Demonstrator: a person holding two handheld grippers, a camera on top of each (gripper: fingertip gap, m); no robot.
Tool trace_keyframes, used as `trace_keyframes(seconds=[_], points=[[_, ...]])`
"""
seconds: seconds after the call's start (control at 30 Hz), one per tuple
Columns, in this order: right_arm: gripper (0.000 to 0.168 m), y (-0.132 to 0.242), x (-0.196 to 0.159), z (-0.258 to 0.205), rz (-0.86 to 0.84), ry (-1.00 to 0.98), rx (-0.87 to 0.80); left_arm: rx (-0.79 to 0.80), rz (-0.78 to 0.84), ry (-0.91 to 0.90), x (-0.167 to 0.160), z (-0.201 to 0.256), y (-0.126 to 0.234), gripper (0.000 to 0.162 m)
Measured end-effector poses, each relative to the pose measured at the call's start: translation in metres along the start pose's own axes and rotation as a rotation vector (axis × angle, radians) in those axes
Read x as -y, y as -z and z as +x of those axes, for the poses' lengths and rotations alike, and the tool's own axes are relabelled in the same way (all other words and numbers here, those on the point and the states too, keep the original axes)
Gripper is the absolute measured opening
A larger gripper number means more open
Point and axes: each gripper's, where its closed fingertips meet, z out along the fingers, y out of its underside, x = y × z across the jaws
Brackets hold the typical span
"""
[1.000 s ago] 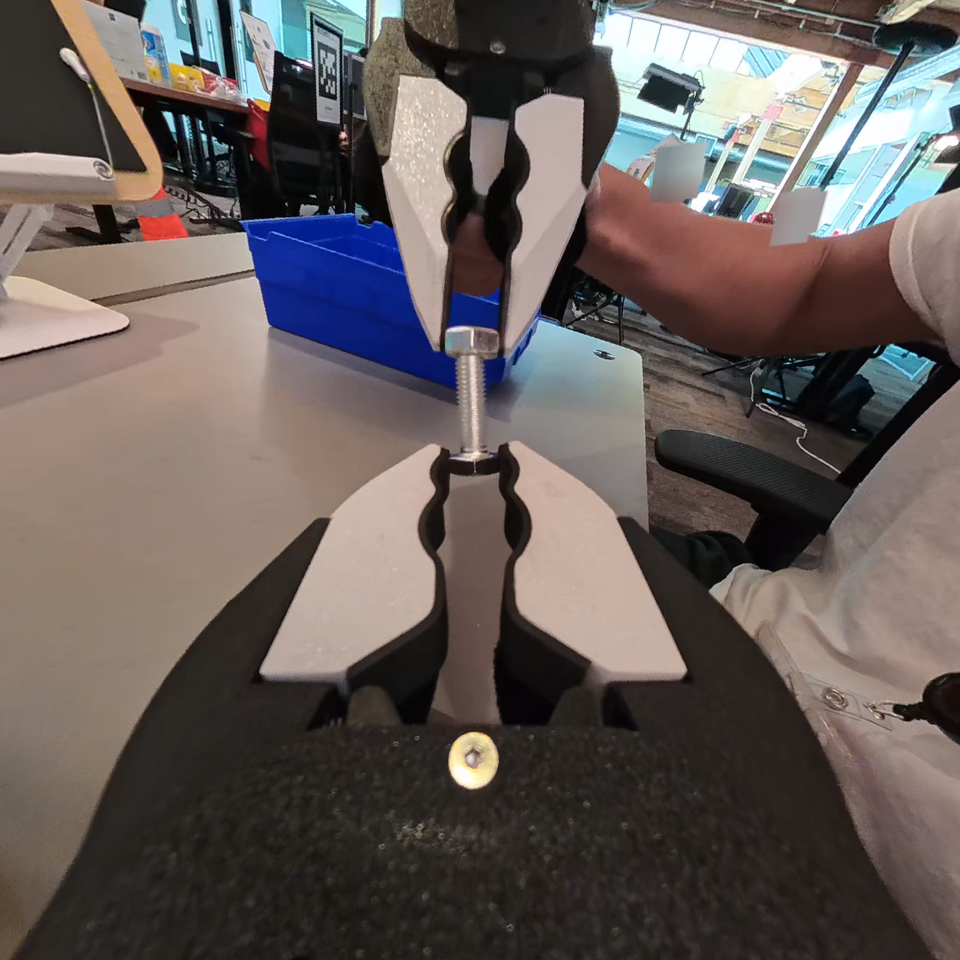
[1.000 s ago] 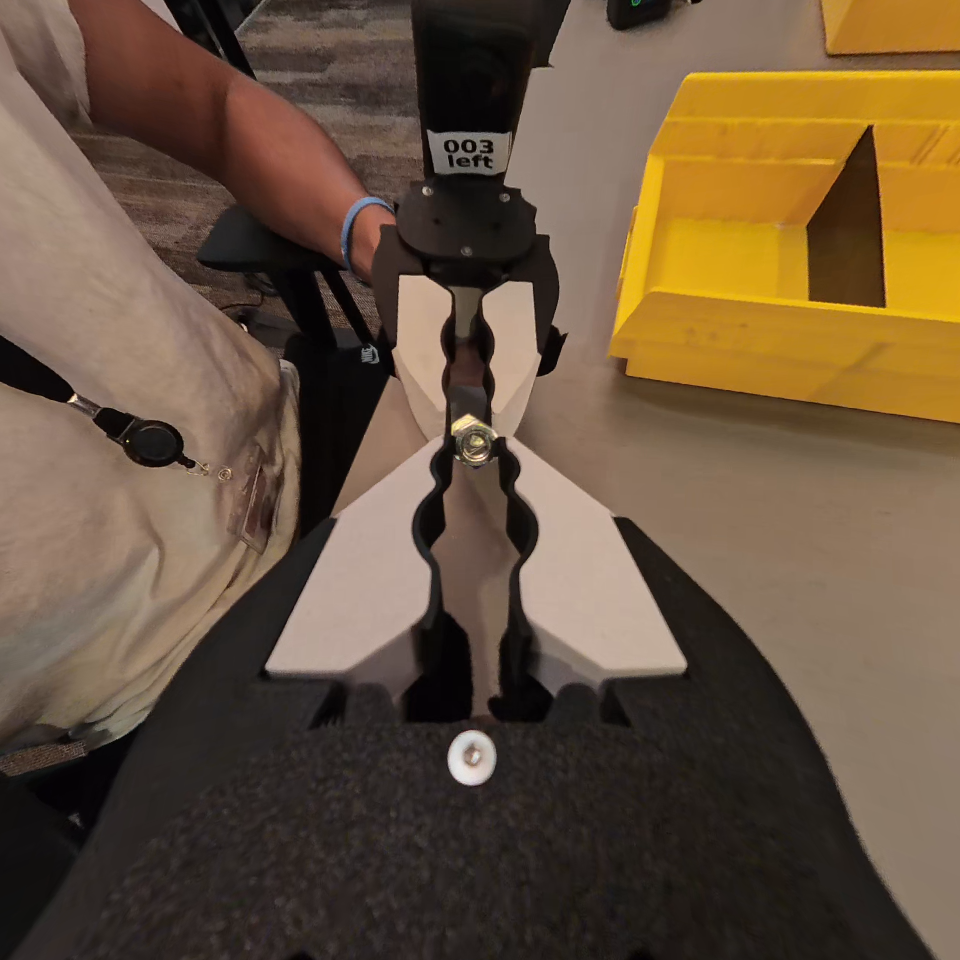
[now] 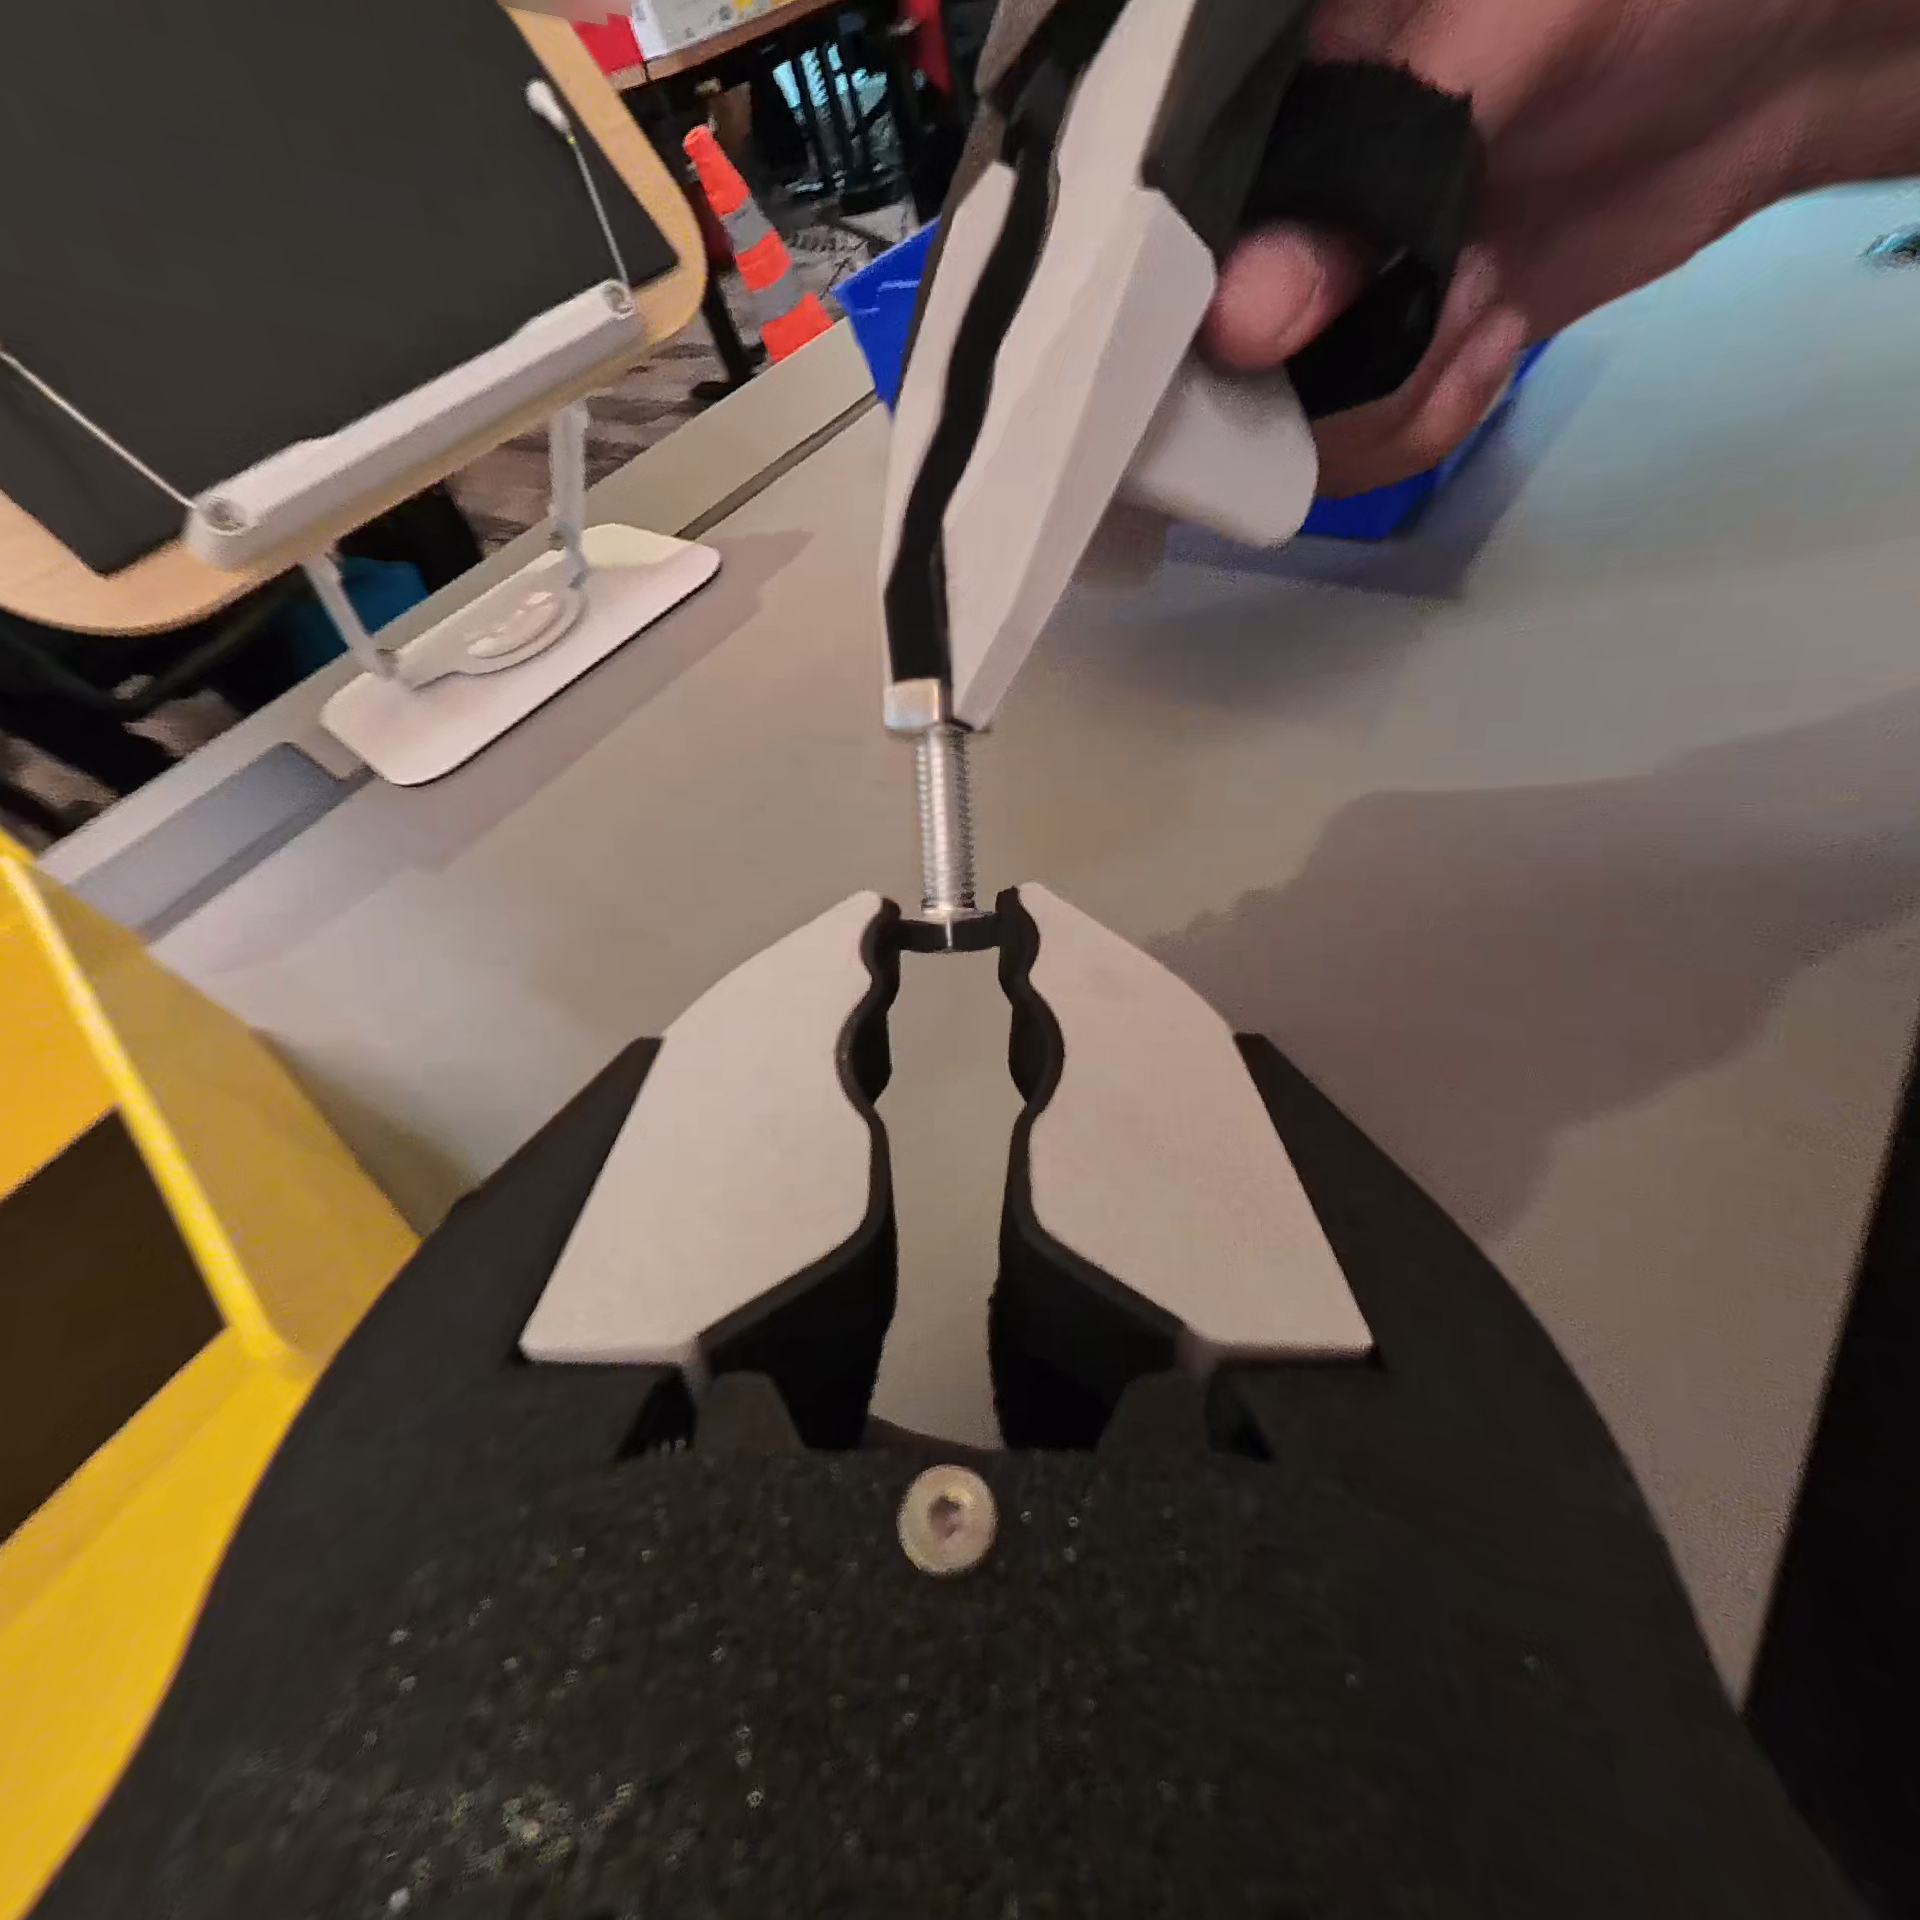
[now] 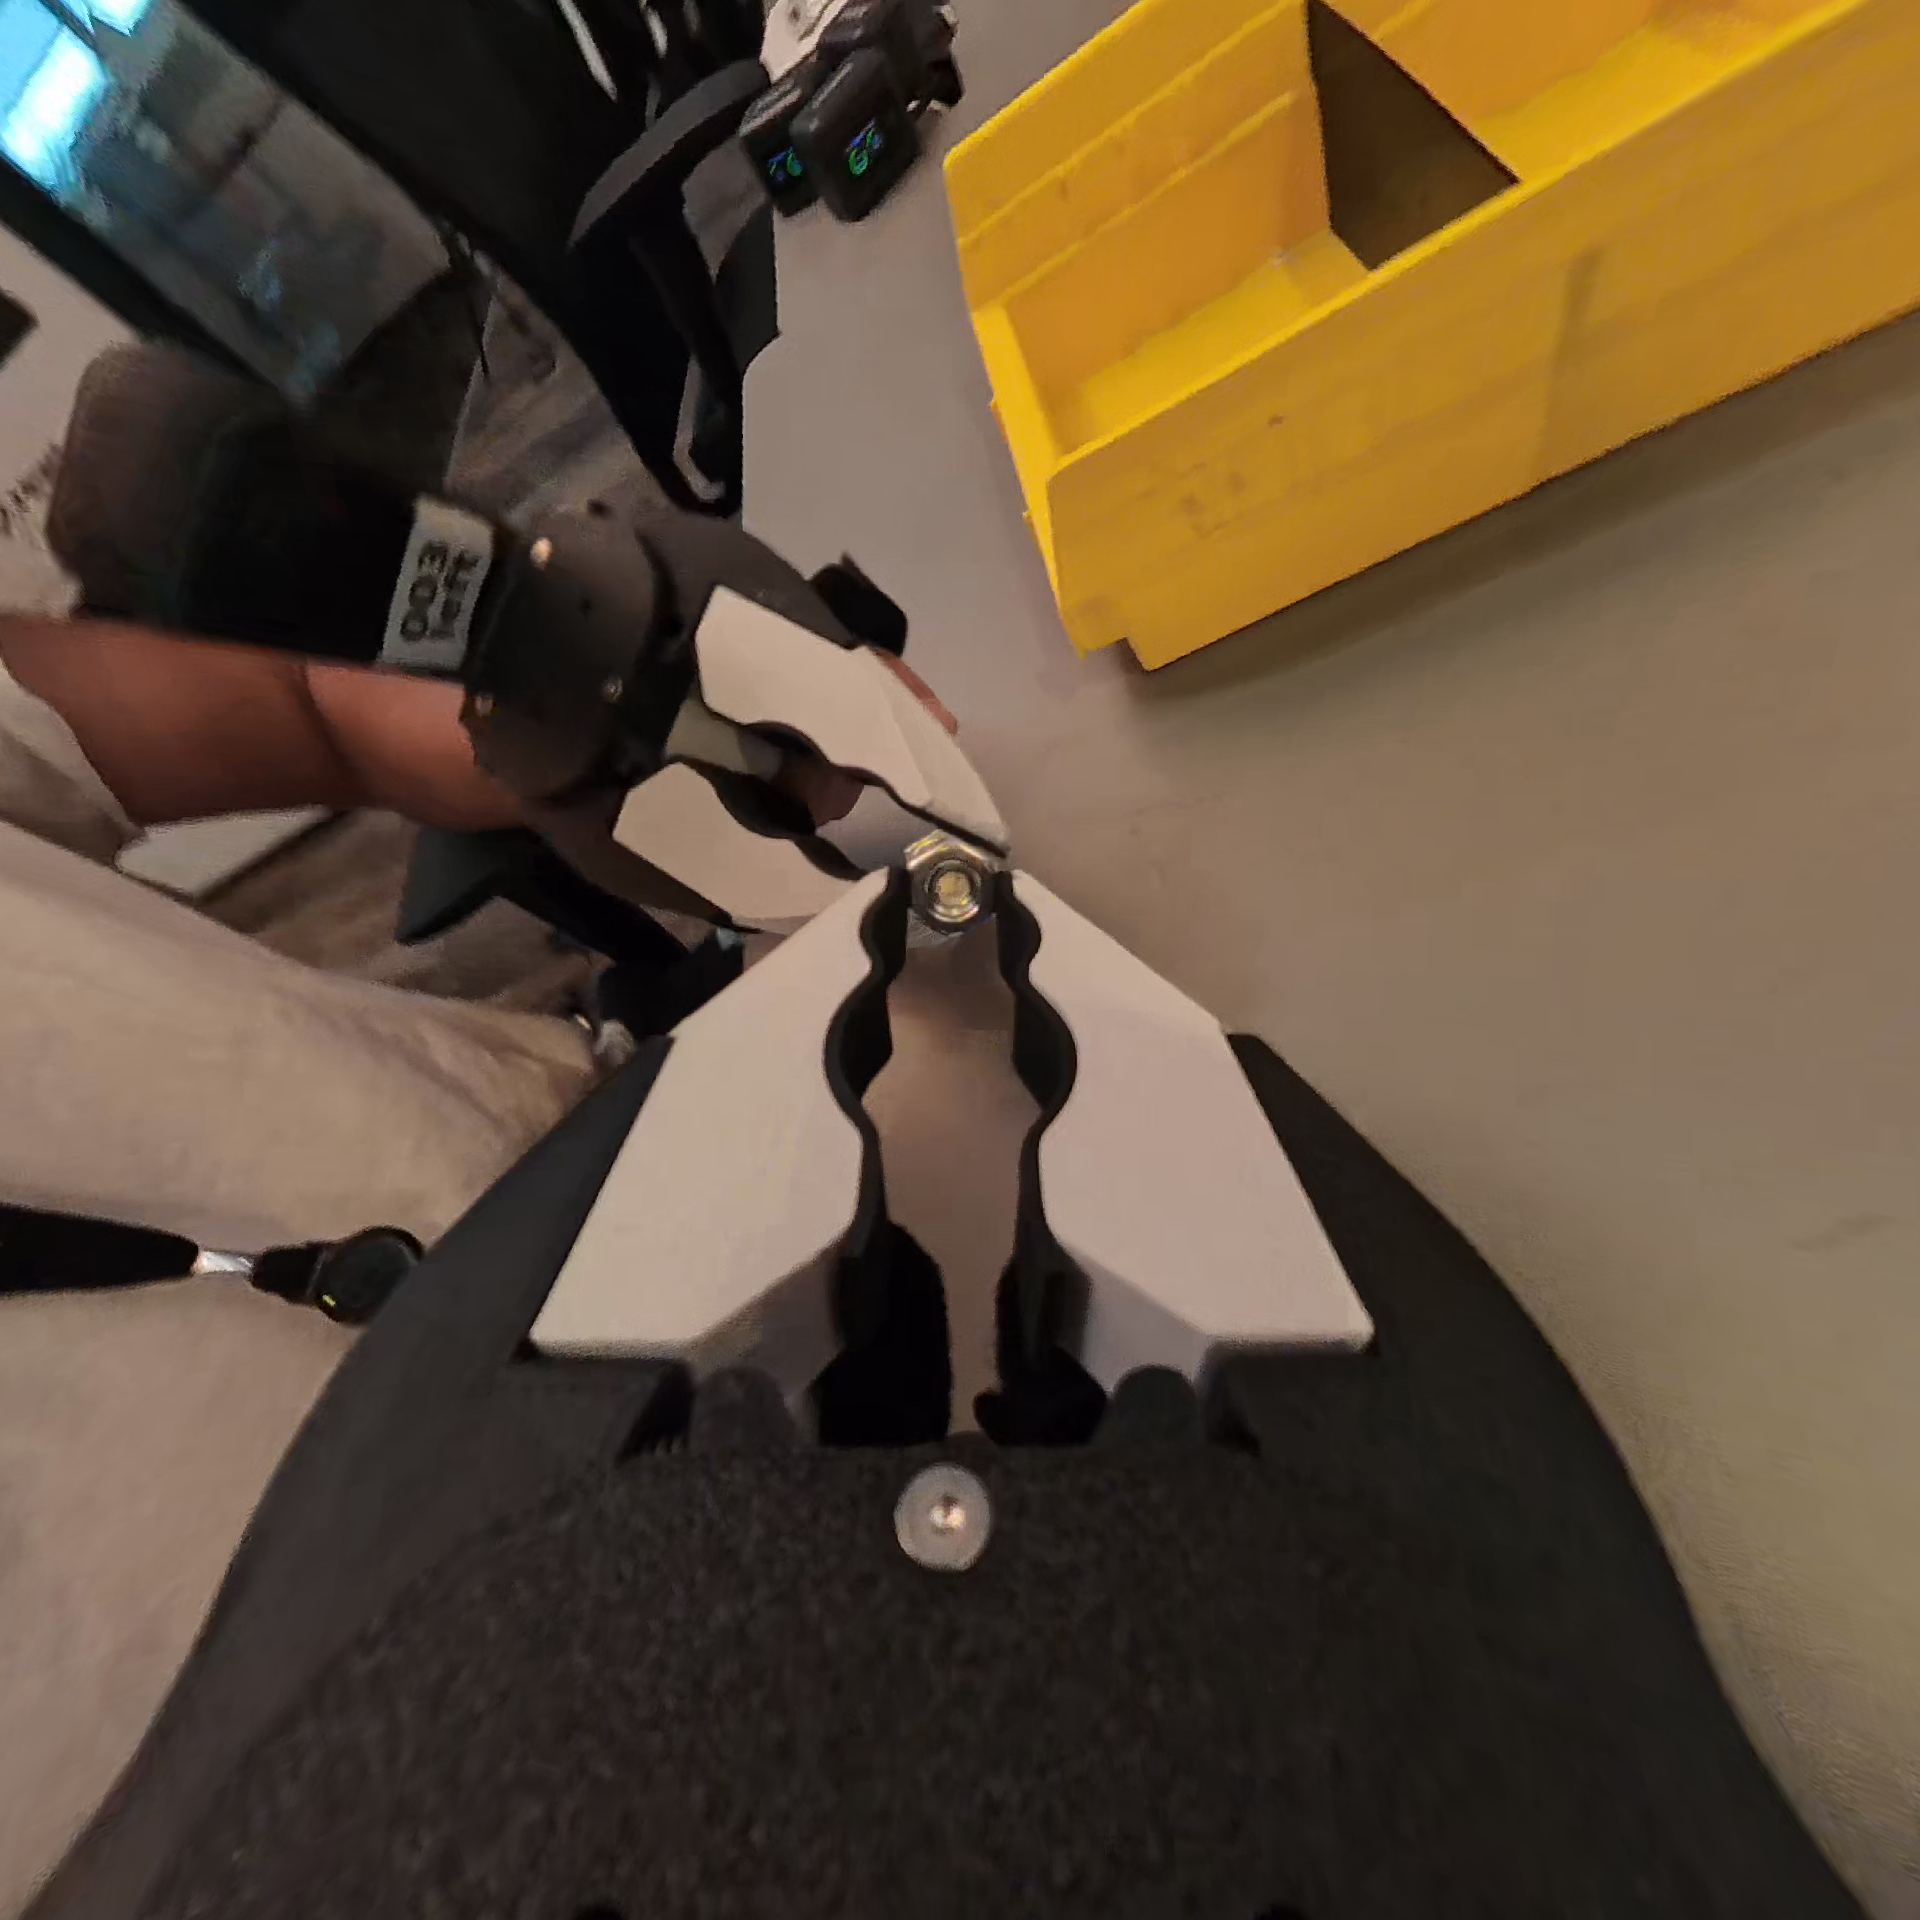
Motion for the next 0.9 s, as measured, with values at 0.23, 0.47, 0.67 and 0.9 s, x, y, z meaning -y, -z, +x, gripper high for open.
trace_keyframes(seconds=[0.23, 0.47, 0.67, 0.9], points=[[0.016, -0.003, -0.008, 0.009, 0.088, -0.279, 0.005, 0.143, -0.101, -0.238, -0.008, -0.005, -0.003, 0.018], [0.016, -0.004, -0.012, 0.011, 0.102, -0.438, -0.036, 0.263, -0.184, -0.421, -0.012, -0.011, -0.005, 0.018], [0.022, -0.005, -0.013, 0.01, 0.103, -0.429, -0.05, 0.227, -0.189, -0.368, -0.015, -0.008, -0.007, 0.018], [0.029, -0.004, -0.013, 0.007, 0.107, -0.403, -0.044, 0.218, -0.185, -0.342, -0.015, -0.008, -0.007, 0.018]])
